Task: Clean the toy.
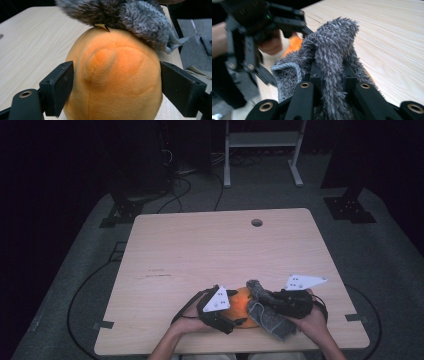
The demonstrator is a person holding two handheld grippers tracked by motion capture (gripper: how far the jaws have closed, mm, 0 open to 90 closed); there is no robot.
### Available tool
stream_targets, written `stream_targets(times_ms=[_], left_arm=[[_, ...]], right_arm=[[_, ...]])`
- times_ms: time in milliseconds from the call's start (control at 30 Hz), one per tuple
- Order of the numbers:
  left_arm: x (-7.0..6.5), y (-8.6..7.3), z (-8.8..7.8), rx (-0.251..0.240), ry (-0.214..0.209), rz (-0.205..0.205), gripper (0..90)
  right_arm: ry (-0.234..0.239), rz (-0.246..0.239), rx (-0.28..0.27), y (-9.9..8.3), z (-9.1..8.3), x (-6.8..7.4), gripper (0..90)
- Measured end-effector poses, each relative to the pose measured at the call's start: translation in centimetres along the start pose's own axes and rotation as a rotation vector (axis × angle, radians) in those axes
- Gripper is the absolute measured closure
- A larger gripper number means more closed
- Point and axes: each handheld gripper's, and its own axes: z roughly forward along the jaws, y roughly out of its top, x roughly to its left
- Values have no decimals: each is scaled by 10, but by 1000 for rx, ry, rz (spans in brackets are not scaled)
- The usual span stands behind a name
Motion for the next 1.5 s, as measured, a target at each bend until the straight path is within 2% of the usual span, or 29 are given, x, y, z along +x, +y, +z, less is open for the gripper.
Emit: stream_targets(times_ms=[67,133,200,267,300,333,400,500,567,633,667,733,800,867,967,1033,1067,1133,1200,1300,1400,1500], left_arm=[[0,0,0,-6,7,15,214],[-1,0,1,-8,17,13,234],[-2,0,2,-7,20,14,241],[-3,1,3,-7,20,18,241],[-3,2,3,-7,19,25,240],[-4,2,3,-9,13,26,229],[-1,0,-1,-32,-24,-2,185],[9,-4,-11,-94,-62,-77,166],[11,-4,-12,-75,-41,-89,132],[12,-8,-5,-9,-19,-84,98],[13,-10,-1,16,-23,-92,78],[12,-13,5,29,-39,-102,65],[10,-13,7,21,-45,-89,89],[6,-10,5,-5,-7,-34,220],[4,0,-4,-79,10,-9,346],[7,7,-12,-131,-1,-26,357],[7,9,-17,-154,-2,-32,357],[8,11,-23,-175,8,-34,358],[9,12,-28,-168,15,-27,358],[11,11,-31,-140,25,-23,358],[14,11,-34,-153,21,-42,358],[14,13,-34,-125,37,-24,360]], right_arm=[[-27,7,13,-3,-2,-6,759],[-66,26,19,-5,-6,-11,761],[-54,33,-13,-2,-11,-9,761],[-24,11,-44,6,-11,0,760],[-5,-8,-49,9,-8,5,760],[-11,-31,-34,11,-4,10,760],[-26,-61,-2,10,3,12,760],[-18,-29,-5,4,1,4,760],[-26,-10,-11,1,-2,-1,760],[-22,11,-17,-2,-5,-6,760],[-19,18,-16,-4,-6,-9,760],[-17,22,-16,-5,-6,-12,759],[-25,30,-17,-7,-7,-15,759],[-27,62,-26,-9,-10,-19,760],[-37,76,-69,-5,-19,-16,763],[-37,65,-104,0,-25,-11,764],[-19,70,-134,3,-28,-10,765],[1,80,-157,4,-30,-11,766],[-9,97,-130,0,-23,-16,765],[-40,107,-57,-8,-10,-19,765],[-37,90,-81,-3,-13,-14,766],[-35,48,-128,9,-22,-3,766]])
